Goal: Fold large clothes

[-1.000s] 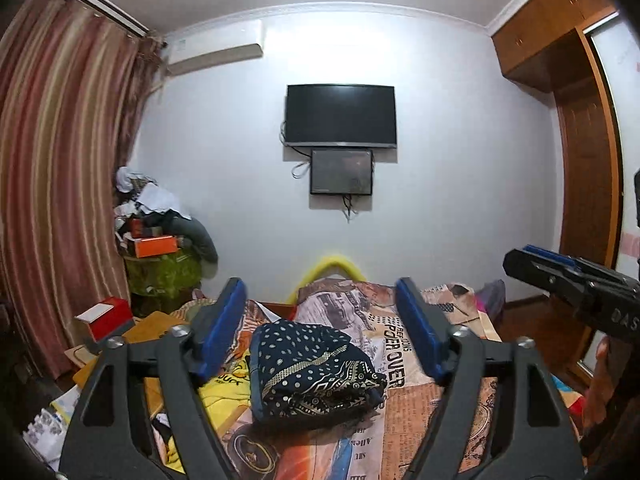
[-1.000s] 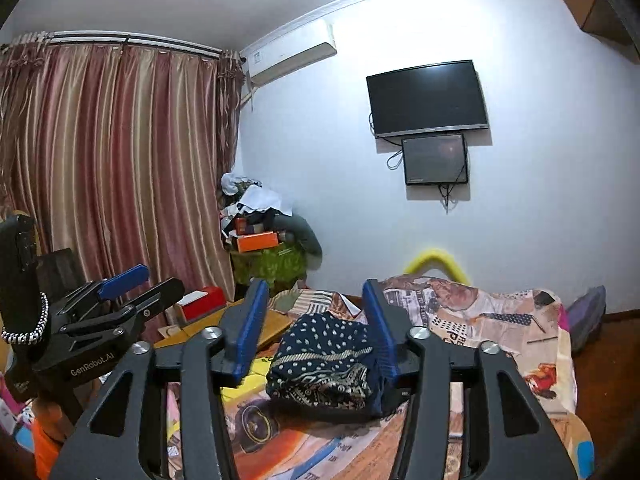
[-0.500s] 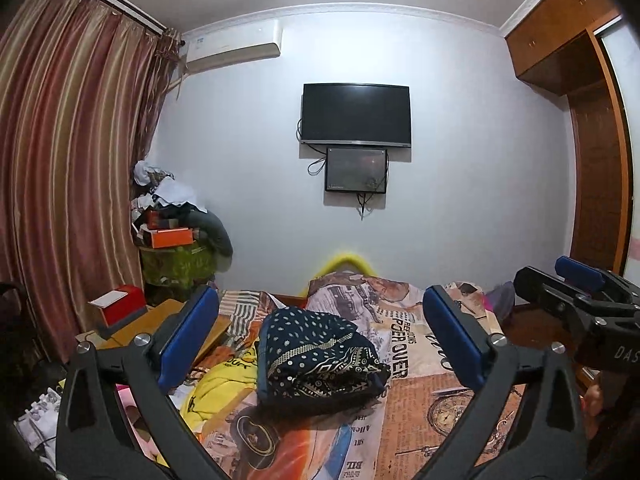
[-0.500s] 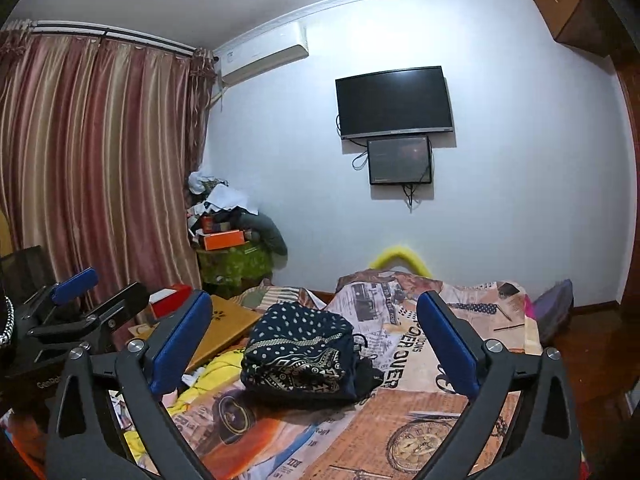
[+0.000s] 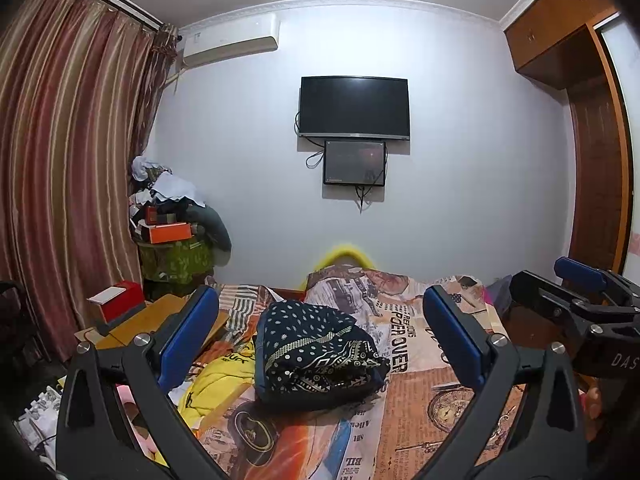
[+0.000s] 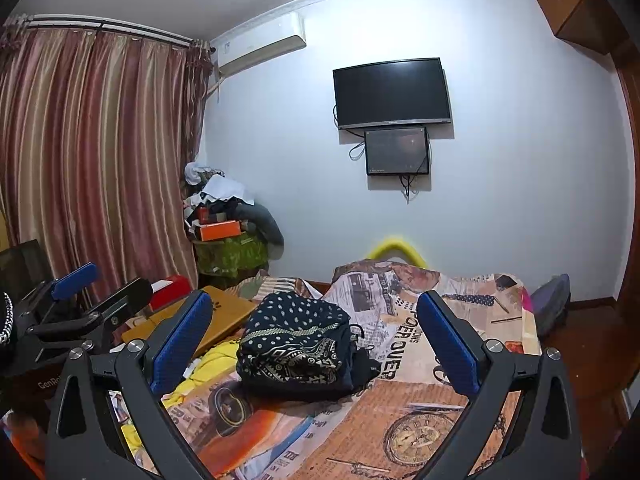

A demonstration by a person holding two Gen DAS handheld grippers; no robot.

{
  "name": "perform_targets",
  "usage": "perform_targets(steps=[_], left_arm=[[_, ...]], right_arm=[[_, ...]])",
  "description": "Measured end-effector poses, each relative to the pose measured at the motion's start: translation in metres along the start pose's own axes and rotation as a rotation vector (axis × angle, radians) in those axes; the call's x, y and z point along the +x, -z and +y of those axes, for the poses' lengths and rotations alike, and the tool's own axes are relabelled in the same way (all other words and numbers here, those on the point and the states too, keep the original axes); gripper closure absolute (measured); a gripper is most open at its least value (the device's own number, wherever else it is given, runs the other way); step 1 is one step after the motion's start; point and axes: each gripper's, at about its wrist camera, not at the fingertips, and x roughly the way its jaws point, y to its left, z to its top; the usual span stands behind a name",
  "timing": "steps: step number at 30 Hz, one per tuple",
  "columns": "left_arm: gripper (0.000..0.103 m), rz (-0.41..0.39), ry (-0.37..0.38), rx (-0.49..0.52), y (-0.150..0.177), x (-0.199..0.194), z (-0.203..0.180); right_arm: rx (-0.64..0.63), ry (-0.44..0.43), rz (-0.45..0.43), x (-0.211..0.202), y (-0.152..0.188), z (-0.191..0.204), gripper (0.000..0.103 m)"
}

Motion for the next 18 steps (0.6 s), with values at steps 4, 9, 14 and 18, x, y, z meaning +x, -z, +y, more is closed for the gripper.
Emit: perform_targets(steps=[4, 9, 14, 18], left_arm=[[0.001, 0.011, -0.004, 0.000, 0.000, 0.006, 0.002], [0.000, 0.025, -0.004, -0.001, 0.004, 0.011, 0.003], [0.000, 0.033, 0.002, -0.006, 0.005, 0.014, 0.005], [0.000, 0.037, 0.004, -0.012, 0.004, 0.017, 0.005]], right_arm=[[0.002, 0.001, 0.022, 0.002, 0.002, 0.000, 0.001], [0.006, 0.005, 0.035, 0.002, 0.003, 0.001, 0.001], [0.006, 0.005, 0.036, 0.000, 0.001, 0.000, 0.001], [0.005, 0.009, 0.037, 0.001, 0.001, 0.000, 0.001]])
